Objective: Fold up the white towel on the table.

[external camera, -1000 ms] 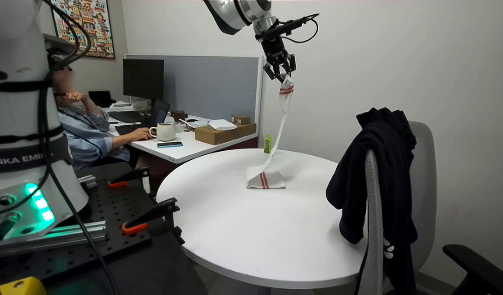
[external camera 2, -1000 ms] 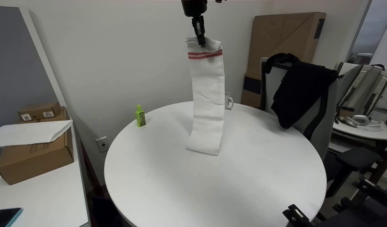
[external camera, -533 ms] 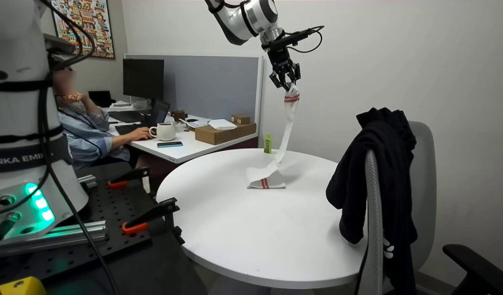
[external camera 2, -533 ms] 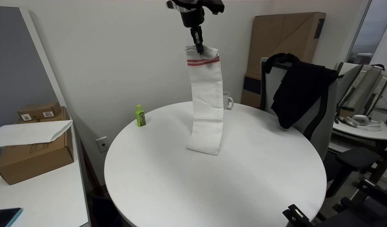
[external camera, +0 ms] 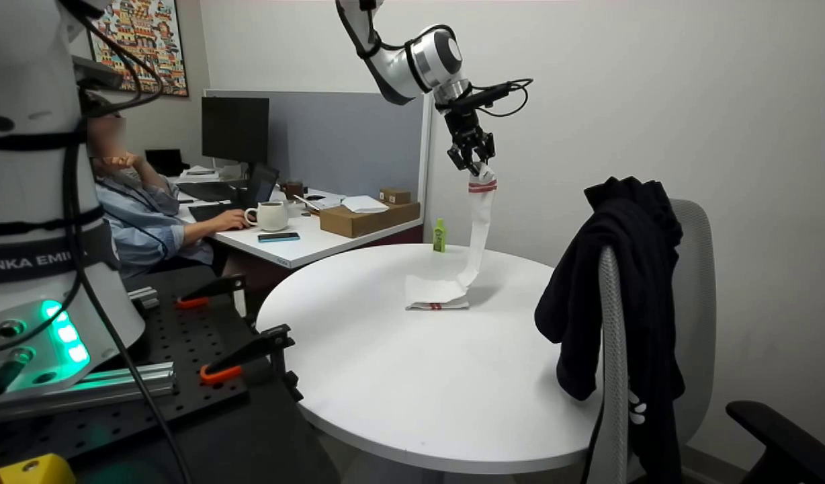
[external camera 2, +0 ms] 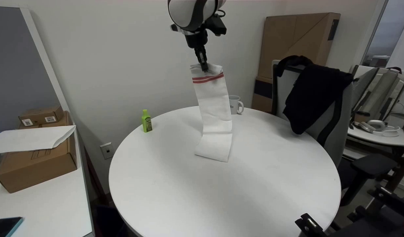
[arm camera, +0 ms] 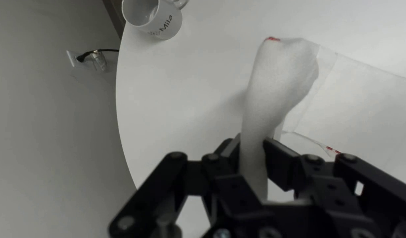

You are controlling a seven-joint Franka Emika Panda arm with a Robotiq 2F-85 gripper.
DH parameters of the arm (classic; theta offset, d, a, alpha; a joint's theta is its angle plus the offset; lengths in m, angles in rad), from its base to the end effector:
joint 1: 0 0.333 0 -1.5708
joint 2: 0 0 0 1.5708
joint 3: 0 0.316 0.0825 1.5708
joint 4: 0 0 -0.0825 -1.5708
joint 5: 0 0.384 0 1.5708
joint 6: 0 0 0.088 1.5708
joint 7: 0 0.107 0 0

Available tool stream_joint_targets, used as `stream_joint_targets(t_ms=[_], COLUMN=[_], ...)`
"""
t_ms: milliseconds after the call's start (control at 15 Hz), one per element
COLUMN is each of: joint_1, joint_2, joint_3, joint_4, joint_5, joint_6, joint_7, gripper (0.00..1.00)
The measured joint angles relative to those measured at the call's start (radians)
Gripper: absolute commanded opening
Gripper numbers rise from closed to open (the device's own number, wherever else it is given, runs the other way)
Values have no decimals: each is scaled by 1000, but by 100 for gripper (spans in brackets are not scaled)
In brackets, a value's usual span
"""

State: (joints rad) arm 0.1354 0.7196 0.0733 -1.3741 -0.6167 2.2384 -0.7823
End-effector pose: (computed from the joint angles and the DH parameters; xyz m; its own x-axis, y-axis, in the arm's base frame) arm 0.7389 0.1264 0.3077 0.2902 0.9151 -0.2800 0.9114 -0.1751 0.3723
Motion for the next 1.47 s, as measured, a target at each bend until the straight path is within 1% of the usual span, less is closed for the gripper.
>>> stream_joint_targets(t_ms=[200, 467, 800, 1067, 1467], joint_1=[1, 1, -1, -3, -12], joint_2=[41, 73, 80, 59, -16], joint_3=[-1, 2, 19, 39, 60], joint_4=[24, 25, 9, -32, -139], joint_5=[0, 10, 68, 136, 185], joint_6=[0, -2, -3, -1, 3], joint_7=[-19, -43, -69, -89, -102], gripper=[5, 5, 5, 5, 5])
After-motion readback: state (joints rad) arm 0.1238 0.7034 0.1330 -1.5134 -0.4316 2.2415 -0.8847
